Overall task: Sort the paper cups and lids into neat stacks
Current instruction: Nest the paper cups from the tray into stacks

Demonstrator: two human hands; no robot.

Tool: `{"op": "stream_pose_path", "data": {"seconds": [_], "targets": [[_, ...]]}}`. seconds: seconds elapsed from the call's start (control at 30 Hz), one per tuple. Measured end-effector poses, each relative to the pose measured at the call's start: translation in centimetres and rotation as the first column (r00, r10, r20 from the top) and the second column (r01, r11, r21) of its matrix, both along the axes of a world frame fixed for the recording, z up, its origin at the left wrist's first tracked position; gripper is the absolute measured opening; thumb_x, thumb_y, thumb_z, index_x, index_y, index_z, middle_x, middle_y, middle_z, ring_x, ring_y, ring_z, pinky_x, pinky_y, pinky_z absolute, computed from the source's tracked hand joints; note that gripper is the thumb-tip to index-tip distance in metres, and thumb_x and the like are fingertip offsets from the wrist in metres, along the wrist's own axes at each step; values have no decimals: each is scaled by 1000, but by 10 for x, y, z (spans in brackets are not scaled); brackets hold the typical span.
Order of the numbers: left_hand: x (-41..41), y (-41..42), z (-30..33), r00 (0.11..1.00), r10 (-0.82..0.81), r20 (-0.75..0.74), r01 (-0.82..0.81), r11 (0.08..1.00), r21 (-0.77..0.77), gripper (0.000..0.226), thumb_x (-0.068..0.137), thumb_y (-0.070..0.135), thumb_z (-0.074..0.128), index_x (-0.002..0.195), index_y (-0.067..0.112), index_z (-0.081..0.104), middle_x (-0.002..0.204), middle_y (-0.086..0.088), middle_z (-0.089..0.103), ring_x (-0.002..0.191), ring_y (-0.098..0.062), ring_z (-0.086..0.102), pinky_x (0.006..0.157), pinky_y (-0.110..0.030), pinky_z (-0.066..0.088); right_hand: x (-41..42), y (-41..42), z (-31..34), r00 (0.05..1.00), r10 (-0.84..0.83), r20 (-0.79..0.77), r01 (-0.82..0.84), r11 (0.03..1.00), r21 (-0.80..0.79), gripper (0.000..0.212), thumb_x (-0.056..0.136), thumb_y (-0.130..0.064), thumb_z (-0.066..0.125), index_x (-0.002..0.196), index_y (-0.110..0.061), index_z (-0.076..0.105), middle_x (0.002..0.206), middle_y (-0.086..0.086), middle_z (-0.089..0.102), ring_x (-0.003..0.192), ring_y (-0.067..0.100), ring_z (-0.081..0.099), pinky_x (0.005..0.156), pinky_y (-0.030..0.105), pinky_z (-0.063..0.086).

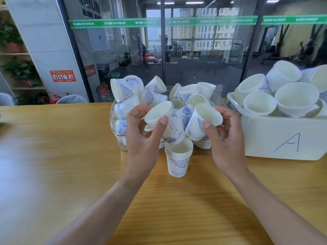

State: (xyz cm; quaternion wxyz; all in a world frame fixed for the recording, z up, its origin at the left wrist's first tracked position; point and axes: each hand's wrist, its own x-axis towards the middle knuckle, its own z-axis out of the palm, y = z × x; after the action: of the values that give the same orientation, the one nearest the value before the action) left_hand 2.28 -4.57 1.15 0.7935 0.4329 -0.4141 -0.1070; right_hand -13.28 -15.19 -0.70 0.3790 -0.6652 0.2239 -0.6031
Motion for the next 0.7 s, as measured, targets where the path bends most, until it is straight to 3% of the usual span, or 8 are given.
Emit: {"op": "stream_pose_path", "data": {"seconds": [0.17, 0.33, 0.53, 0.63, 0.7], "targets": [[-4, -1, -2, 997, -69, 18, 68, 996, 49, 53, 87, 27, 83, 129, 25, 52, 118, 8, 70, 104, -3, 68, 83, -18, 54, -3, 0, -4, 998, 26, 51, -27, 999, 18, 56, 87, -49, 69, 134, -25, 51, 134, 0, 63, 116, 14, 66, 96, 30, 53], [-6, -2, -13, 985, -113, 128, 92, 983, 160, 68, 80, 40, 80, 138, 23, 48, 128, 3, 70, 119, -20, 66, 101, -39, 53, -4, 4, -1, 996, 22, 91, -20, 1000, -18, 42, 96, -38, 71, 131, -27, 51, 132, -2, 64, 118, 6, 65, 96, 23, 53], [-8, 1, -22, 964, -123, 235, 54, 958, 280, 65, 79, 44, 81, 135, 33, 49, 128, 12, 69, 121, -14, 64, 97, -27, 50, -3, 10, 6, 981, 21, 192, -3, 996, -91, 35, 99, -18, 62, 132, -15, 48, 126, 1, 63, 109, 0, 64, 85, 14, 50], [-10, 4, -27, 952, -144, 270, 55, 949, 312, 58, 83, 29, 83, 132, 34, 51, 127, 13, 69, 120, -12, 63, 94, -25, 51, -3, 13, 8, 977, 15, 215, 14, 991, -133, 34, 99, -12, 56, 132, -10, 46, 119, -4, 60, 92, -7, 63, 79, 11, 49], [-10, 4, -30, 937, -155, 312, 47, 944, 326, 55, 86, 23, 84, 128, 38, 53, 129, 10, 68, 124, -14, 61, 98, -28, 51, -4, 13, 9, 970, 18, 241, 22, 987, -160, 34, 100, -10, 54, 132, -6, 44, 121, 0, 59, 95, -4, 62, 82, 12, 48]]}}
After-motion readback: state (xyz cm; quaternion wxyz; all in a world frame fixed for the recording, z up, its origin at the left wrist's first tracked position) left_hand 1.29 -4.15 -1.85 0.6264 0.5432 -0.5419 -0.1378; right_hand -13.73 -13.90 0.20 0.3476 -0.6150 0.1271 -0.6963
